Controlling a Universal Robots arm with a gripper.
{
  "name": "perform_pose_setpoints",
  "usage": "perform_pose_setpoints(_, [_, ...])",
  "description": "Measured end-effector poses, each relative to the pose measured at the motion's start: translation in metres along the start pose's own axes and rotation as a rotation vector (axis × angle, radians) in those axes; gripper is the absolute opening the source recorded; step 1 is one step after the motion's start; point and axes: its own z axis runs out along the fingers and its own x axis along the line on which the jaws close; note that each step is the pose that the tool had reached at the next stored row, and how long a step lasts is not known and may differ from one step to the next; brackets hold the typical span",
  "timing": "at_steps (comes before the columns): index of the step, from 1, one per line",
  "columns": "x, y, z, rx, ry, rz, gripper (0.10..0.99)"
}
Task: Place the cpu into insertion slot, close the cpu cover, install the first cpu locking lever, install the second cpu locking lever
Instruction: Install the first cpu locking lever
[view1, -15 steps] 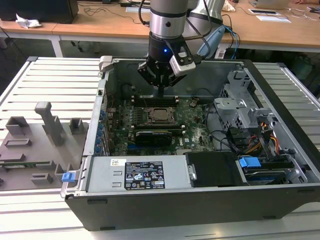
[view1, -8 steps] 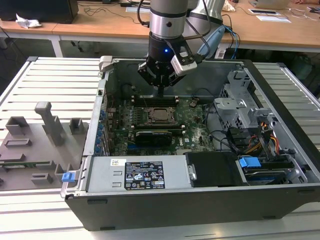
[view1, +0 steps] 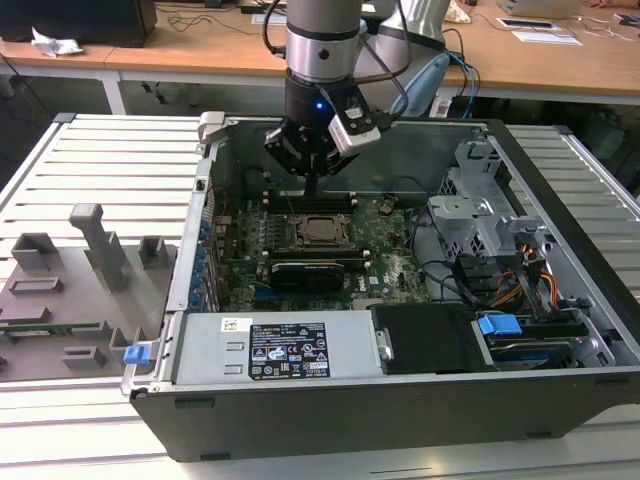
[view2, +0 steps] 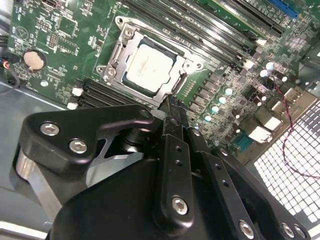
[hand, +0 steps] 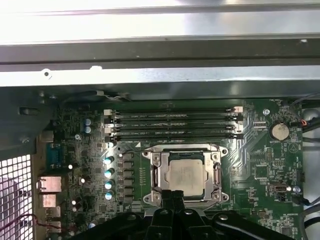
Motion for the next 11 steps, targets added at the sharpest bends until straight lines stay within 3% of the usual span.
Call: perform_pose_setpoints(11, [0.0157,-0.0004,0.0014,-0.008,0.0001,0.000,0.106])
